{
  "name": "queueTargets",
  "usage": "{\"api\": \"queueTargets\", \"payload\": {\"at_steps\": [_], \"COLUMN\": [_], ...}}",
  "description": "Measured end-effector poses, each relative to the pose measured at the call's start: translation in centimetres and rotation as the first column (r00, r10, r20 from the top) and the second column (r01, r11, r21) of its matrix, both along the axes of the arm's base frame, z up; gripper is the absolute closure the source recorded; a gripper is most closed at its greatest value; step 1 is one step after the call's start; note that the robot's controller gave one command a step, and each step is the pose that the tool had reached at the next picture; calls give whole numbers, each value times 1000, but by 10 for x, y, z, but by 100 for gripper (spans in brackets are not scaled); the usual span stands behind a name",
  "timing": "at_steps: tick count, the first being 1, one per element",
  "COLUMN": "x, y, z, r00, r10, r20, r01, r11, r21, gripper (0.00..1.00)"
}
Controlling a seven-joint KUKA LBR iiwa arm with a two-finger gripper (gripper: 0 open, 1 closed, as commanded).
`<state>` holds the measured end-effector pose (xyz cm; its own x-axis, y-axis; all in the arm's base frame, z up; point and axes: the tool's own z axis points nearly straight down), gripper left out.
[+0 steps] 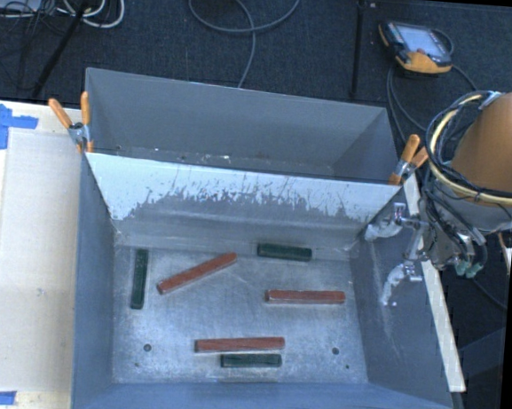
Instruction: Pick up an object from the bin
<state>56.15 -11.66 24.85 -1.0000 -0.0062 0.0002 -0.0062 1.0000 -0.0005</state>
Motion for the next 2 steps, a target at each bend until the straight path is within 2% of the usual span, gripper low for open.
{"api": "queueTargets", "payload": {"at_steps": [1,2], "x": [18,27], "y": [14,22], "z": [-32,-101], "r00": [999,999], "r10": [41,53], "r20": [9,5], "r01": [-41,-53], "r11": [999,999], "r21": [-3,0], "gripper": [0,0]}}
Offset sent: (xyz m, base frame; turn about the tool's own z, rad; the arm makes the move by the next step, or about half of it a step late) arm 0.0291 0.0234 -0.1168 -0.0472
